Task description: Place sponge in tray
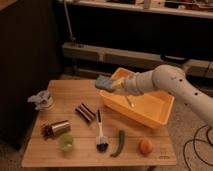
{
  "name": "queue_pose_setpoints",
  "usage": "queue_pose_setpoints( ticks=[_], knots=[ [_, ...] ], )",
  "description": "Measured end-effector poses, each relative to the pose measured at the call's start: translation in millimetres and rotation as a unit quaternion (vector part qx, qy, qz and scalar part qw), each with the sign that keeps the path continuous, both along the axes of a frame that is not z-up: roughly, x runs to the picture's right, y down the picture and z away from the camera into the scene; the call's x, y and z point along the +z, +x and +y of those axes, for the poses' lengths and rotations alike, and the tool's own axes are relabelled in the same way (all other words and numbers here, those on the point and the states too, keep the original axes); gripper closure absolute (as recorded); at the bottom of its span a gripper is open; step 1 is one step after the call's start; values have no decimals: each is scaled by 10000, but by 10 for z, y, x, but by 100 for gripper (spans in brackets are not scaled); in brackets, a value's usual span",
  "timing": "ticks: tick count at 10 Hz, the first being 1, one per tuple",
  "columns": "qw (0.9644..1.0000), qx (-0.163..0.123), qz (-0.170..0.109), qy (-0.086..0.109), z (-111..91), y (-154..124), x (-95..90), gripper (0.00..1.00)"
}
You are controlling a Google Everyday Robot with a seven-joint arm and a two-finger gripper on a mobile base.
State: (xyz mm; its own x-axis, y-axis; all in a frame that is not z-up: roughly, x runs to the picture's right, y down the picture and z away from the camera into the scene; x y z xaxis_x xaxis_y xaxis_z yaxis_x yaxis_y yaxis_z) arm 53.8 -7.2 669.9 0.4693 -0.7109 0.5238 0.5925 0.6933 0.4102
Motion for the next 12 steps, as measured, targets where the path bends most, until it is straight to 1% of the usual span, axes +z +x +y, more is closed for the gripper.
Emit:
queue_pose_setpoints(
  ticks=[1,3,4,6,7,8,9,10,11,12],
  knots=[
    [9998,128,126,29,-21,78,45,100],
    [9987,365,343,61,-76,350,150,100],
    [9967,601,540,64,-163,687,280,100],
    [9932,854,794,25,-288,1132,491,100],
    [9903,967,999,-52,-370,1438,673,100],
    [9874,1023,1197,-170,-405,1708,836,100],
    [9842,1056,1379,-331,-385,1938,981,100],
    [9814,1086,1503,-494,-340,2095,1100,100],
    [9778,1125,1605,-739,-262,2264,1245,100],
    [9761,1137,1605,-929,-194,2376,1283,99]
  ],
)
